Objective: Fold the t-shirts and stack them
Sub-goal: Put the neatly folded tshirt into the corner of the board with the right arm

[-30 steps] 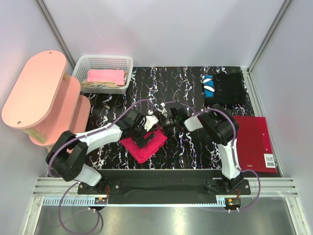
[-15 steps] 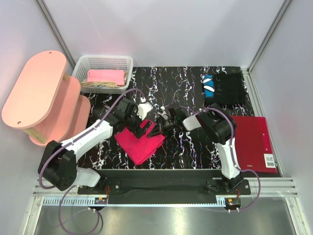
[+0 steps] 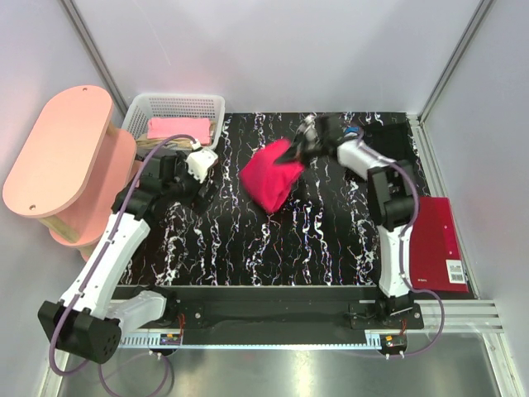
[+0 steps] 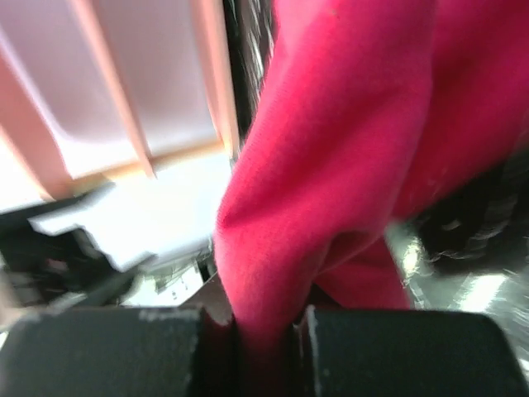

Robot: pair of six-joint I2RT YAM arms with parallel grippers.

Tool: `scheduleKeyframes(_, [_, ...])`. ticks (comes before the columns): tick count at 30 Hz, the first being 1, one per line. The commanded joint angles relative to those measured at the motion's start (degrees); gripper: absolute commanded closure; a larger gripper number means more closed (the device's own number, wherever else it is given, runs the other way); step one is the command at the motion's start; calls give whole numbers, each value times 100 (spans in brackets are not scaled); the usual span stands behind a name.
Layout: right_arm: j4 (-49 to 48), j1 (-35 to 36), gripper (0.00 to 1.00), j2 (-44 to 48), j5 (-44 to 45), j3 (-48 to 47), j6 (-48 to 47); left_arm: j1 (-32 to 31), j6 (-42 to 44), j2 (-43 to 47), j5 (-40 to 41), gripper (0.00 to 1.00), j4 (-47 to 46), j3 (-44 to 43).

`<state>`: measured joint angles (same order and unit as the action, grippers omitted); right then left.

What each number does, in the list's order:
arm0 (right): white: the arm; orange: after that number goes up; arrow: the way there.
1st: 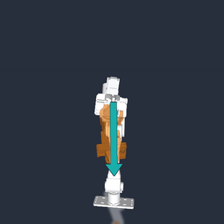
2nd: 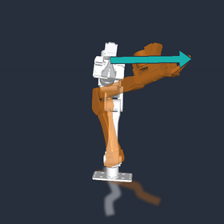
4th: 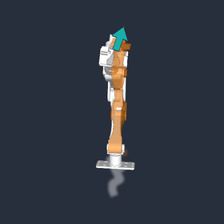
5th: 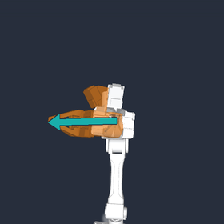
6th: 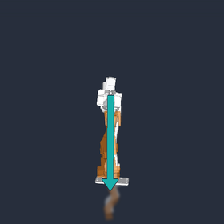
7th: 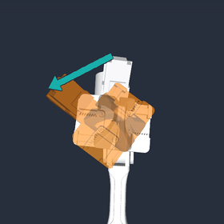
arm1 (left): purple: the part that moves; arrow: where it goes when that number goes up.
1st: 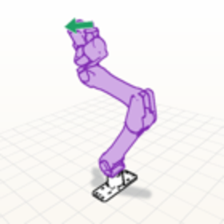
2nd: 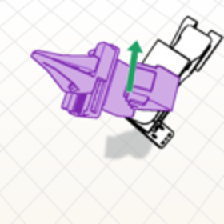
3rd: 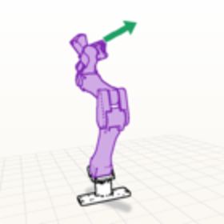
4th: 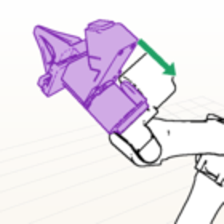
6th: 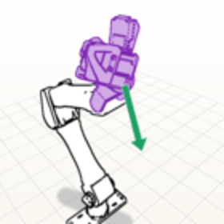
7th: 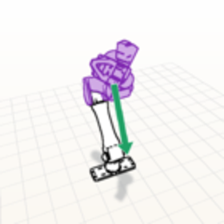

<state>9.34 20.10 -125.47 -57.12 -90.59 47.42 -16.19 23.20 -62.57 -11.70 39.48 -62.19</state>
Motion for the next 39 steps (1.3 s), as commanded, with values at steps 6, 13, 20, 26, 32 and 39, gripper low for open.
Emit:
scheduleKeyframes(6, [2027,-1508,100,-653,-466,-2551,-708,133,-8,429,-42,1,305,374])
scheduleKeyframes(13, [1992,-2475,100,-645,-501,-2964,-427,160,-17,438,-42,1,270,594])
scheduleKeyframes(20, [1817,-3134,100,-610,-651,-3456,64,186,-52,359,-86,1,130,823])
scheduleKeyframes(26, [678,-3556,100,-725,-950,-3809,1179,203,-44,315,-86,1,68,946])
scheduleKeyframes(32, [173,-3960,100,-733,-827,-3660,1630,239,9,298,-16,1,-20,1051])
scheduleKeyframes(39, [-20,-4312,100,-944,-783,-3580,1744,274,18,262,-42,1,-20,1069])
